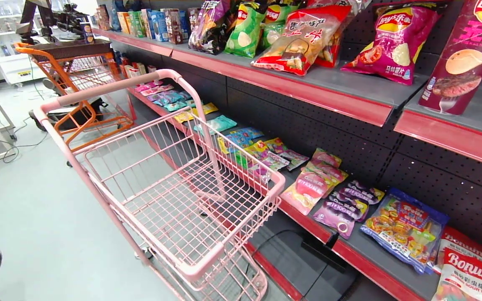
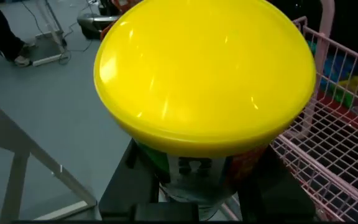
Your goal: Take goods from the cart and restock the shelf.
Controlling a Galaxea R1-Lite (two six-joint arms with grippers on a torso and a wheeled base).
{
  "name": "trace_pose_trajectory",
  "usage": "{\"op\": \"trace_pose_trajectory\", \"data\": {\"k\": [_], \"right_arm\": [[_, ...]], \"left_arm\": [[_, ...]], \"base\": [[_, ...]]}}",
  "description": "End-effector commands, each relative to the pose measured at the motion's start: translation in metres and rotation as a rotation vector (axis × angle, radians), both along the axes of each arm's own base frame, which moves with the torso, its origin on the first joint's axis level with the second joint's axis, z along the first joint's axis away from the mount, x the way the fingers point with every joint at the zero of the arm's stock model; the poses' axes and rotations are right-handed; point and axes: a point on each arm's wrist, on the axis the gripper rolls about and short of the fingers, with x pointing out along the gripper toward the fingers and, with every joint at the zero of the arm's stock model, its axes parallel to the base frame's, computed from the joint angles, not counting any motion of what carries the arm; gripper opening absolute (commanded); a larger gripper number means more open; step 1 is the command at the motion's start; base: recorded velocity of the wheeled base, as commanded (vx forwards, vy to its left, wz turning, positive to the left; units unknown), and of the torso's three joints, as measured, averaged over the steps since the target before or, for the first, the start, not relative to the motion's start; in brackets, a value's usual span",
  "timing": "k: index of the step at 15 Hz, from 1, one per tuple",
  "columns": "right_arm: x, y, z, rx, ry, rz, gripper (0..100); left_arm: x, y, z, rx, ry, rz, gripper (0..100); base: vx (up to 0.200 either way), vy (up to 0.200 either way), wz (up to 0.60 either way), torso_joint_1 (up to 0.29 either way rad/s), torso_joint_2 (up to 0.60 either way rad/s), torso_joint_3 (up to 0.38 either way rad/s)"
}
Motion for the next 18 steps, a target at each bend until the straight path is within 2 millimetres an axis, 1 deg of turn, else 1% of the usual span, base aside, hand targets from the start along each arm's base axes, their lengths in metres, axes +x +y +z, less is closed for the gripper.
{"op": "trace_pose_trajectory", "data": {"k": [1,3,5,8,9,10,11,12,14,15,16,18], "right_arm": [[0.0,0.0,0.0,-0.003,0.0,0.0,100],[0.0,0.0,0.0,-0.006,0.0,0.0,100],[0.0,0.0,0.0,-0.004,0.001,0.0,100],[0.0,0.0,0.0,-0.006,0.001,0.0,100],[0.0,0.0,0.0,-0.007,0.001,0.002,100],[0.0,0.0,0.0,-0.006,0.001,0.002,100],[0.0,0.0,0.0,-0.007,0.001,0.002,100],[0.0,0.0,0.0,-0.007,0.001,0.002,100],[0.0,0.0,0.0,-0.006,0.001,0.002,100],[0.0,0.0,0.0,-0.006,0.001,0.002,100],[0.0,0.0,0.0,-0.006,0.001,0.002,100],[0.0,0.0,0.0,-0.006,0.001,0.002,100]], "left_arm": [[-0.001,0.0,-0.001,0.0,0.006,0.006,0],[0.0,0.0,-0.003,-0.037,0.014,0.009,0],[-0.001,0.001,-0.008,-0.063,0.071,0.024,0],[-0.002,0.003,-0.014,-0.086,0.141,0.142,0],[-0.001,0.005,-0.017,-0.12,0.146,0.218,0],[-0.002,0.005,-0.02,-0.132,0.143,0.228,0],[-0.006,0.004,-0.025,-0.141,0.134,0.186,0],[-0.009,0.002,-0.028,-0.159,0.117,0.08,0],[-0.021,-0.005,-0.026,-0.189,0.014,-0.235,0],[-0.021,-0.006,-0.026,-0.191,-0.001,-0.302,0],[-0.018,-0.007,-0.031,-0.19,-0.02,-0.354,0],[-0.013,-0.008,-0.041,-0.161,-0.057,-0.365,0]], "base": [[0.0,0.0,0.0,0.0,0.0,0.0],[0.0,0.0,0.0,0.0,0.0,0.0],[0.0,0.0,0.0,0.0,0.0,0.0],[0.0,0.0,0.0,0.0,0.0,0.0],[0.0,0.0,0.0,0.0,0.0,0.0],[0.0,0.0,0.0,0.0,0.0,0.0],[0.0,0.0,0.0,0.0,0.0,0.0],[0.0,0.0,0.0,0.0,0.0,0.0],[0.0,0.0,0.0,0.0,0.0,0.0],[0.0,0.0,0.0,0.0,0.0,0.0],[0.0,0.0,0.0,0.0,0.0,0.0],[0.0,0.0,0.0,0.0,0.0,0.0]]}}
